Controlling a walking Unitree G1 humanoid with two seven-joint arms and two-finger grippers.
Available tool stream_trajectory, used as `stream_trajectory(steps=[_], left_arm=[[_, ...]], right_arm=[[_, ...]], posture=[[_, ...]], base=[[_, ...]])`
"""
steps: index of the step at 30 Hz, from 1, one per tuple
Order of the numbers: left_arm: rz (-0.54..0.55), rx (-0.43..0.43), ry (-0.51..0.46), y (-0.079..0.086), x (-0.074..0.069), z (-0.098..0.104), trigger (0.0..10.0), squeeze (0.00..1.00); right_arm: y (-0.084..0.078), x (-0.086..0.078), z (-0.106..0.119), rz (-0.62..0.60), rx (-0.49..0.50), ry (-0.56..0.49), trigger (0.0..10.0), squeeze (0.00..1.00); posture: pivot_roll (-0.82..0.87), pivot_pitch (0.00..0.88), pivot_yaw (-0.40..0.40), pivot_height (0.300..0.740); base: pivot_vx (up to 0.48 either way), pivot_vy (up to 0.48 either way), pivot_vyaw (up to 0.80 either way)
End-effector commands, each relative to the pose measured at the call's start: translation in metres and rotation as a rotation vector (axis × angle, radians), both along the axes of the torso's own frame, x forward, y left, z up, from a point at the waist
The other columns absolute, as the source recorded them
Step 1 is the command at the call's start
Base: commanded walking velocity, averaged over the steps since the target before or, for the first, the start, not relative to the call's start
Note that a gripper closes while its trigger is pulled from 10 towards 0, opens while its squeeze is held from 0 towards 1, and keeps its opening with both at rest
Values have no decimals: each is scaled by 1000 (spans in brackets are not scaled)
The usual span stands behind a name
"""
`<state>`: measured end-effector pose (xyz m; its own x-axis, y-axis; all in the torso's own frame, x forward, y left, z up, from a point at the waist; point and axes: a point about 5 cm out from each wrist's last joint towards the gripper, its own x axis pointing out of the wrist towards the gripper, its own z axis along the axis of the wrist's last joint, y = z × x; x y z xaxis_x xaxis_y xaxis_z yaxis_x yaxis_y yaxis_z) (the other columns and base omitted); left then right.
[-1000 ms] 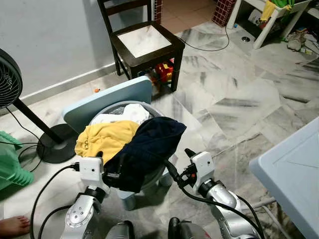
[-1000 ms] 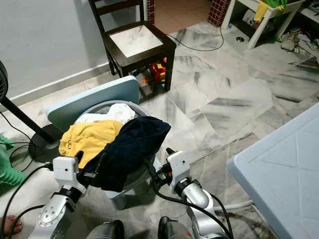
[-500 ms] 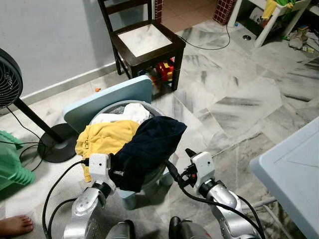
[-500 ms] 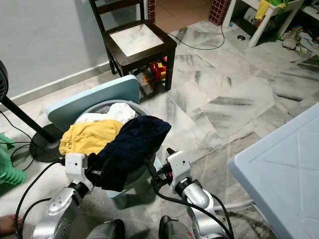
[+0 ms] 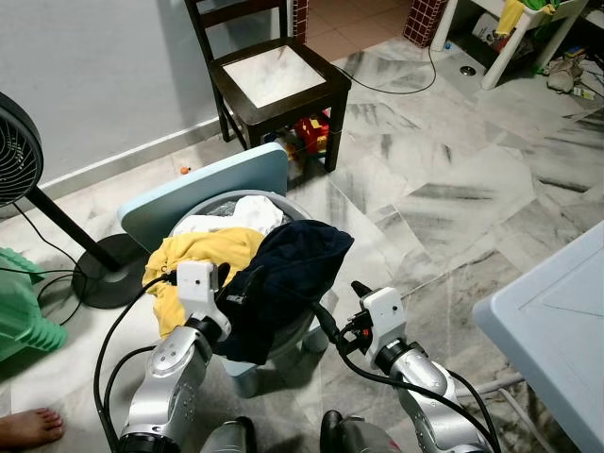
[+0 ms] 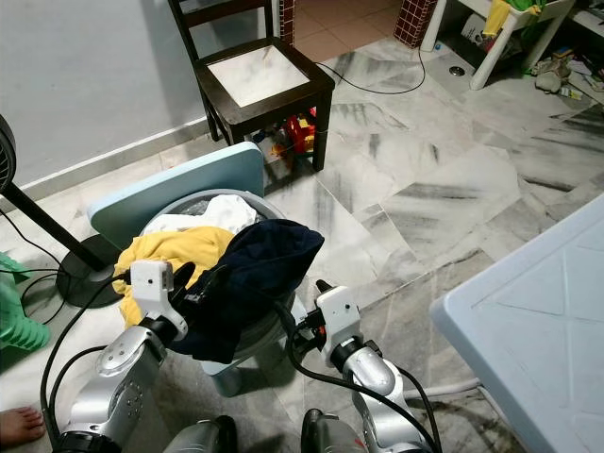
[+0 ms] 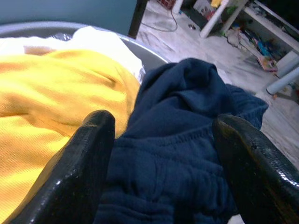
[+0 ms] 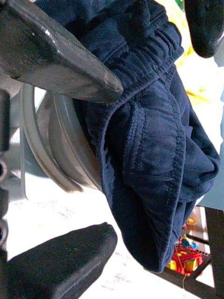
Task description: Hang hanger
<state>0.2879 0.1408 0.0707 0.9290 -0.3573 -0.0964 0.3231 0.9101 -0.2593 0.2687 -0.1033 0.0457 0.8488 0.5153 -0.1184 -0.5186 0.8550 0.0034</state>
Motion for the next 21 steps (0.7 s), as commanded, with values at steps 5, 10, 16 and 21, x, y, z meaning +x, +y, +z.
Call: stream_trajectory(steps=[5, 10, 16, 21], left_arm=[[-45, -9, 64, -5, -3, -2, 3569, 0], [9, -30, 111, -5, -8, 0, 10000, 0], [61, 19, 112, -1, -15, -1, 10000, 773], [96, 23, 149, 7, -22, -7, 10000, 1000]], right_arm=[[1, -3, -1, 6, -9, -6, 10000, 0], [-3, -4, -1, -4, -17, -7, 10000, 0], [-3, -6, -3, -3, -17, -4, 10000, 0], [0, -7, -4, 9, -17, 2, 10000, 0]], posture=[[83, 239, -11, 740], [74, 239, -7, 740], [78, 243, -9, 740], [85, 247, -13, 740]], base=[[0, 0, 0], [0, 0, 0], [0, 0, 0], [0, 0, 0]])
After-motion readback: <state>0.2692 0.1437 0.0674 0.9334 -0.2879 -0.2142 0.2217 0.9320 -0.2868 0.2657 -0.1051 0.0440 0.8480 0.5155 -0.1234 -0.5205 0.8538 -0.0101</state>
